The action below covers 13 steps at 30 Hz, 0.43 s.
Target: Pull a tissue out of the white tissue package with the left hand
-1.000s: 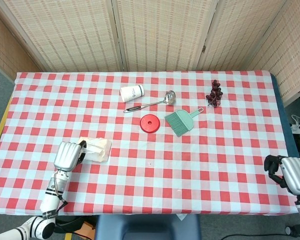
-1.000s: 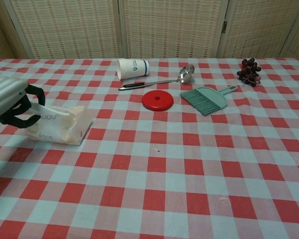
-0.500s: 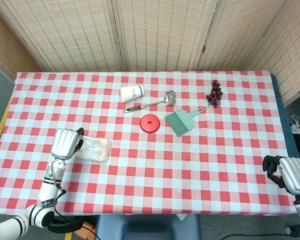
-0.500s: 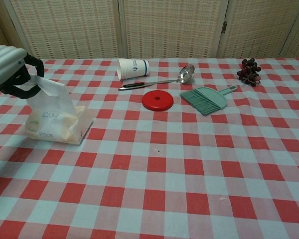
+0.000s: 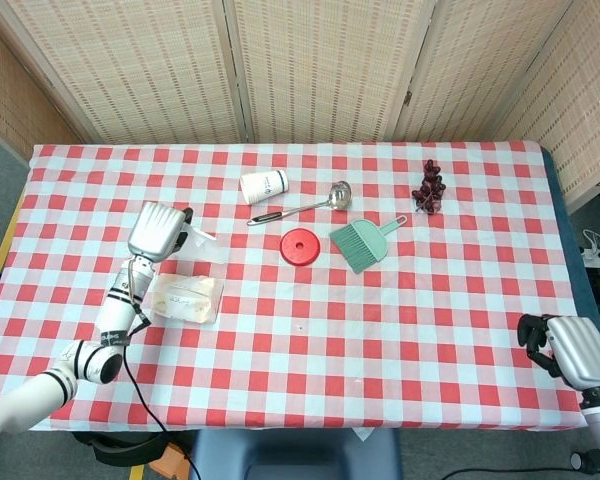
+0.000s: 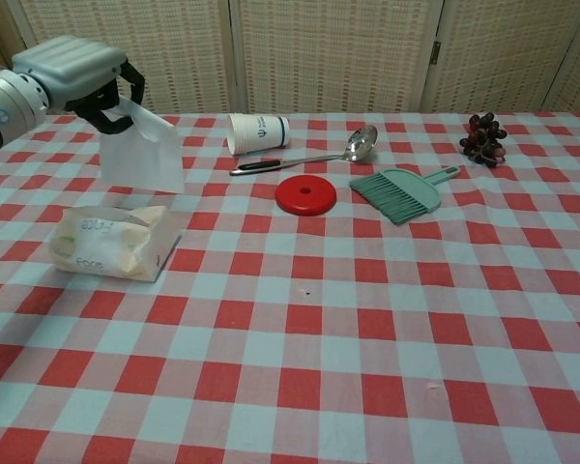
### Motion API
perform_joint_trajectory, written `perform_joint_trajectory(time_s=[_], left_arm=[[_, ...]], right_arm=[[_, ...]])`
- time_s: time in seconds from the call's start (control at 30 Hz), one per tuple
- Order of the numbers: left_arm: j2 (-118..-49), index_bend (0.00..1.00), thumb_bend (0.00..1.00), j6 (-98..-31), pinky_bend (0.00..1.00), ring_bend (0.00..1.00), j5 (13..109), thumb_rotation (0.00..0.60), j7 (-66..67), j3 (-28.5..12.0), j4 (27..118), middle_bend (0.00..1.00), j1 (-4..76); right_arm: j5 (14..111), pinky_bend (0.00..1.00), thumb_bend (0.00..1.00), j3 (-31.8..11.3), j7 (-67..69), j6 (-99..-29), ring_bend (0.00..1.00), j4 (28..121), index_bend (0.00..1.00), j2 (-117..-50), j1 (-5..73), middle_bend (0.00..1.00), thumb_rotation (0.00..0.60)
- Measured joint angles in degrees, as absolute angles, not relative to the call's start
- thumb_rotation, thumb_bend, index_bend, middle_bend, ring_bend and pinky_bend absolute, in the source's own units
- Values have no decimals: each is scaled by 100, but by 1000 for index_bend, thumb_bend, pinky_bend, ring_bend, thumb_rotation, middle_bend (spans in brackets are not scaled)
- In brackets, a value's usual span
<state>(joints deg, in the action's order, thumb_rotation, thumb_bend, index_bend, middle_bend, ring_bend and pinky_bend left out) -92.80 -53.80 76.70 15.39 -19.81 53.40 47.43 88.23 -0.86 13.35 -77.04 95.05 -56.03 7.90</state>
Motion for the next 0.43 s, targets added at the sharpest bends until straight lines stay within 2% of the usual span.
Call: perform_joint_trajectory(time_s=[0.13,0.43], left_arm=[[-9403,734,484,-5126,1000,970,7740,600,1182,-1918,4902,999,5115],[-9672,734,485,-5320,1000,970,7875,600,940,-1732,4452,999,5296]], right_arm=[[8824,858,1000,-77,1320,-7682,650,9509,946,-5601,805,804,600],[8766,858,1000,-101,1349,-7646,650,9503,946,-5595,832,804,600]])
